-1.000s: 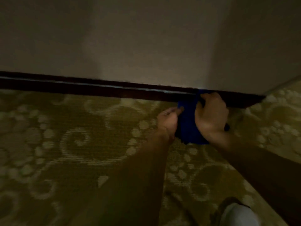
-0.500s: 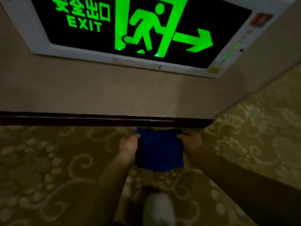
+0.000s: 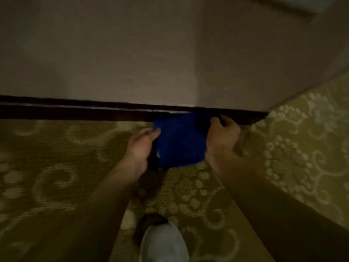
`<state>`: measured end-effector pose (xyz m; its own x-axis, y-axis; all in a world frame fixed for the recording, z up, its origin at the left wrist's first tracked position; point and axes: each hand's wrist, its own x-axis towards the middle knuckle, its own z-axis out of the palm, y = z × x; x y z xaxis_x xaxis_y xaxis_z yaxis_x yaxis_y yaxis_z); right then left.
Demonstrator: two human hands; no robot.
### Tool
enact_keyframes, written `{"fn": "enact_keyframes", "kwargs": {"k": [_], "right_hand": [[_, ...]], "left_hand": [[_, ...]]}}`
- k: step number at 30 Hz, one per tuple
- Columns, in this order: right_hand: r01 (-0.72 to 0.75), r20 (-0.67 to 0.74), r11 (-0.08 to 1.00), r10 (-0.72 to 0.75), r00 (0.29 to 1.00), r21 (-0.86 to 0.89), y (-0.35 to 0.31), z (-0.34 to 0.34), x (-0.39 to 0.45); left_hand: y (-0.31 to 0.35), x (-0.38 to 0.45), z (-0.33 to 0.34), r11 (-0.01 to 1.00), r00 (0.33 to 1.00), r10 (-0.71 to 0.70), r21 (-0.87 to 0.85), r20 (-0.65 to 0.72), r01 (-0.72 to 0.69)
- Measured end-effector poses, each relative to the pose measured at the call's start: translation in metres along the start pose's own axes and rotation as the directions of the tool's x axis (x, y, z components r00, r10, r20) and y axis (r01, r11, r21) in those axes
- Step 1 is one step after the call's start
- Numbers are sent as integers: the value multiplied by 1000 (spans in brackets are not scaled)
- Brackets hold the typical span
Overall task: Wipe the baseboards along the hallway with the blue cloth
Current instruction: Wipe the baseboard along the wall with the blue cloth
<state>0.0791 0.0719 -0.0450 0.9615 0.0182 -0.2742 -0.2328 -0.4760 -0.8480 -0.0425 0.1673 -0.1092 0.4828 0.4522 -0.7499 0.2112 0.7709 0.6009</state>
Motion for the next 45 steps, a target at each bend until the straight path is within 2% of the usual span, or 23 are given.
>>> {"fn": "enact_keyframes", "kwargs": {"k": [3, 5, 8, 10, 11, 15, 18, 21, 23, 25, 27, 30, 32, 34, 35, 37, 38, 40, 43, 45], "right_hand": [[44, -22, 994, -46, 999, -100, 0, 17, 5], [66, -2, 987, -68, 998, -149, -5, 26, 0], [204, 168, 960, -172, 971, -192, 2, 26, -13], [236, 258, 956, -188, 948, -171, 7, 26, -15], [223, 238, 960, -180, 954, -167, 8, 25, -12], [30, -11, 997, -31, 999, -71, 1, 17, 7], [2, -67, 998, -6, 998, -64, -2, 25, 7], [124, -31, 969, -134, 990, -213, -3, 28, -3], [324, 124, 879, -300, 946, -351, 4, 26, -10], [481, 289, 787, -392, 874, -387, 12, 24, -12], [428, 252, 817, -353, 901, -386, 9, 18, -3], [130, -13, 948, -139, 990, -291, 1, 4, 21], [59, -41, 958, -73, 996, -282, -1, 1, 27], [148, 3, 916, -159, 987, -374, -2, 7, 17], [252, 61, 875, -249, 966, -414, -1, 12, 8], [485, 243, 765, -420, 874, -424, 5, 24, -10], [534, 296, 746, -447, 844, -397, 7, 28, -14], [492, 270, 794, -417, 868, -357, 5, 30, -14], [208, 22, 933, -211, 977, -294, -3, 18, 7], [80, -64, 958, -102, 993, -276, -9, 12, 17]], "left_hand": [[-3, 17, -6, 997, 1000, -12, 72, 19, 10], [-3, 22, -12, 998, 999, -9, 60, 34, 7], [-3, 25, -12, 999, 999, -13, 50, 34, 11], [-5, 27, -15, 999, 999, -22, 42, 45, 20], [-6, 28, -17, 999, 999, -25, 36, 48, 23], [-6, 25, -16, 1000, 999, -21, -17, 24, 22], [-5, 24, -12, 1000, 1000, -16, -8, -13, 16], [-5, 24, -8, 1000, 999, -4, -8, -54, 4], [-4, 24, -8, 1000, 998, 1, -3, -61, -1], [-5, 23, -10, 1000, 999, -5, 2, -39, 5], [-5, 22, -12, 1000, 1000, -8, -23, -22, 7], [-2, 17, -9, 998, 999, -24, -63, 39, 27], [-2, 15, -7, 998, 997, -30, -56, 65, 34], [0, 16, -8, 999, 998, -30, -34, 52, 32], [0, 17, -8, 999, 999, -24, -22, 41, 24], [-1, 17, -7, 1000, 1000, -17, -4, 23, 17], [-1, 16, -7, 1000, 1000, -22, 2, 9, 22], [0, 15, -7, 1000, 1000, -27, -2, -5, 27], [-1, 16, -9, 998, 999, -34, -59, 27, 36], [0, 14, -9, 996, 998, -38, -74, 42, 41]]}}
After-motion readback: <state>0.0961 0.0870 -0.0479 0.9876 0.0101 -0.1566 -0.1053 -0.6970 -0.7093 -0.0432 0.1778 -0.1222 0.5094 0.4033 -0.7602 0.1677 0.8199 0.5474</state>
